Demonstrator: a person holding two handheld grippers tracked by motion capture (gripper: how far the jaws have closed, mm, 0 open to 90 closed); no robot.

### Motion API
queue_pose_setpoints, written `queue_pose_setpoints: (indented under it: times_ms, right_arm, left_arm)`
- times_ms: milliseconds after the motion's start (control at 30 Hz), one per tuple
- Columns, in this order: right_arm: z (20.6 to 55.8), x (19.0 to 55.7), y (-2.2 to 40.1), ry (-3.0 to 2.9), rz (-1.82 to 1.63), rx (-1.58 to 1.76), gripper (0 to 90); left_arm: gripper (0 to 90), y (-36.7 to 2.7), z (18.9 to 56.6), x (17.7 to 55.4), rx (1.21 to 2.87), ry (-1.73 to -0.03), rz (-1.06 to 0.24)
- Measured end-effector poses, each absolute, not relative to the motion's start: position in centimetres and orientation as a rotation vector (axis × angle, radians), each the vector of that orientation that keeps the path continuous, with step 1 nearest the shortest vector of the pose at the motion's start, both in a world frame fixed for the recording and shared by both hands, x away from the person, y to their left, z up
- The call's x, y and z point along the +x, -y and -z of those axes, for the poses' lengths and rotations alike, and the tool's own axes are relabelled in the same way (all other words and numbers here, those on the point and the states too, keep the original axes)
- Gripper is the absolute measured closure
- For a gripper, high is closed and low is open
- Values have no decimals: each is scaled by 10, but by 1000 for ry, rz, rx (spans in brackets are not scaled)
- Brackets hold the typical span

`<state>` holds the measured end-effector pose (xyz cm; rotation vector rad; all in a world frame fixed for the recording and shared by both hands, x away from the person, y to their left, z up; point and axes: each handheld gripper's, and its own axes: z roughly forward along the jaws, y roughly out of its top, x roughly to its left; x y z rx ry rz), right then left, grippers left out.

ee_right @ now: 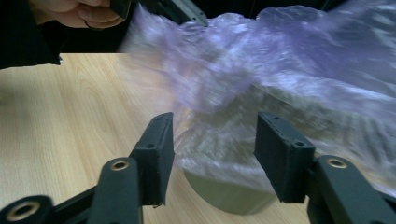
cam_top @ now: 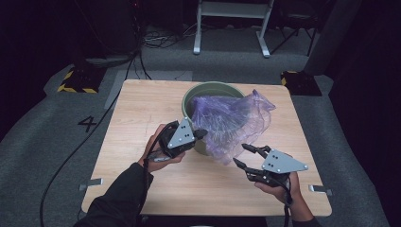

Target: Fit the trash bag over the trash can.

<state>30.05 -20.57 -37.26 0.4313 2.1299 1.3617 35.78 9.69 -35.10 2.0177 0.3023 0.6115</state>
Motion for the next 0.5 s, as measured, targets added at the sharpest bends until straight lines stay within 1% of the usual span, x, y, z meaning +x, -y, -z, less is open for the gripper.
queue_pose_setpoints:
  times_ms: [200,300,433,500]
  right_arm:
    - [367,299,229,-2056,-1336,520,409]
    - [364,300,237,-2018,-1329,559,409]
    - [360,311,252,-1954,-1274,654,416]
    - [360,321,258,-1926,-1261,716,402]
  left_arm:
    - [900,-105,356,358,2013,-322,-602]
    - [900,-109,359,359,2010,-332,-590]
    - [900,-112,363,361,2008,-343,-582]
    - [899,-113,365,362,2010,-349,-577]
